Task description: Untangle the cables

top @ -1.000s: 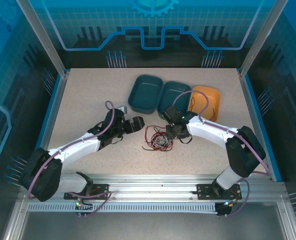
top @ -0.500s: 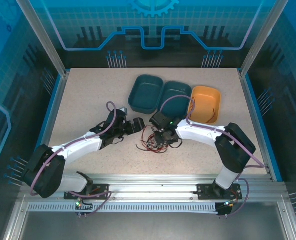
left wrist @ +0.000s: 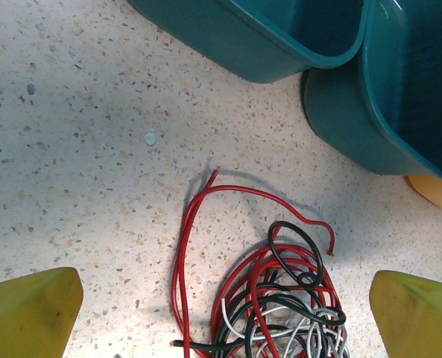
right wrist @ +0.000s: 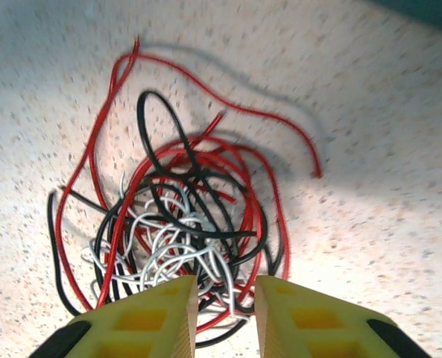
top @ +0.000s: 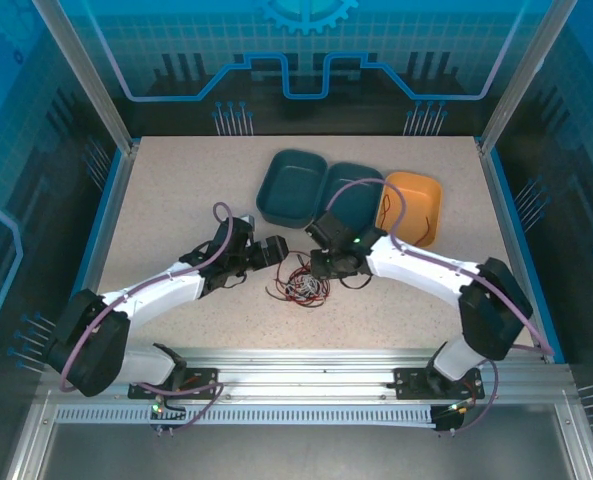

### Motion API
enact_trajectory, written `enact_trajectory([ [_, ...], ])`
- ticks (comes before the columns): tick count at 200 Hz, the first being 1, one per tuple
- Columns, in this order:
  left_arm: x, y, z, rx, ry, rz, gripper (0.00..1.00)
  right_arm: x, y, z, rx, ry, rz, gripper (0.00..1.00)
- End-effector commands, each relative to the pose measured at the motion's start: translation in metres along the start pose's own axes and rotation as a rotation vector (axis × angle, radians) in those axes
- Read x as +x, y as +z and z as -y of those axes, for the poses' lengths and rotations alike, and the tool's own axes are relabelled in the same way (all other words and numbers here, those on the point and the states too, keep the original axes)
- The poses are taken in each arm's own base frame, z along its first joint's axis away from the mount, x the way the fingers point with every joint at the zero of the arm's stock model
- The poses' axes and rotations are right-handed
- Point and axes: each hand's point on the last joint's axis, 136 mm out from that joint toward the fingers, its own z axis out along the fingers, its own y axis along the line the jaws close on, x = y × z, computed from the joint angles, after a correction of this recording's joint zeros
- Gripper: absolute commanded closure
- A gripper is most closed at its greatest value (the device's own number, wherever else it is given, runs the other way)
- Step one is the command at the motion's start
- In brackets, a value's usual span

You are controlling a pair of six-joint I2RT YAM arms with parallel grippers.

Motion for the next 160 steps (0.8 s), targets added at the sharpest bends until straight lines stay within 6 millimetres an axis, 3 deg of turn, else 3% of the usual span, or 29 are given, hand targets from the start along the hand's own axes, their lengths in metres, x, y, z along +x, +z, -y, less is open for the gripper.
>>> enact_trajectory([
  [1, -0.003, -0.002, 0.003, -0.003, 0.014, -0.009, 0.01, -0.008, -0.001, 0.021, 0.031, -0.010, 0.033, 0.72],
  [61, -0.001, 0.003, 0.002, 0.007, -0.020, -0.018, 0.01, -0.030, 0.039, 0.046, 0.111, -0.153, 0.032, 0.74],
  [117, -0.001, 0.005, -0.007, 0.003, -0.071, -0.024, 0.01, -0.031, 0.076, 0.037, 0.067, -0.243, -0.038, 0.70],
  [160, -0.003, 0.004, -0.009, -0.001, -0.071, -0.019, 0.01, -0.028, 0.092, 0.034, 0.057, -0.260, -0.074, 0.68],
])
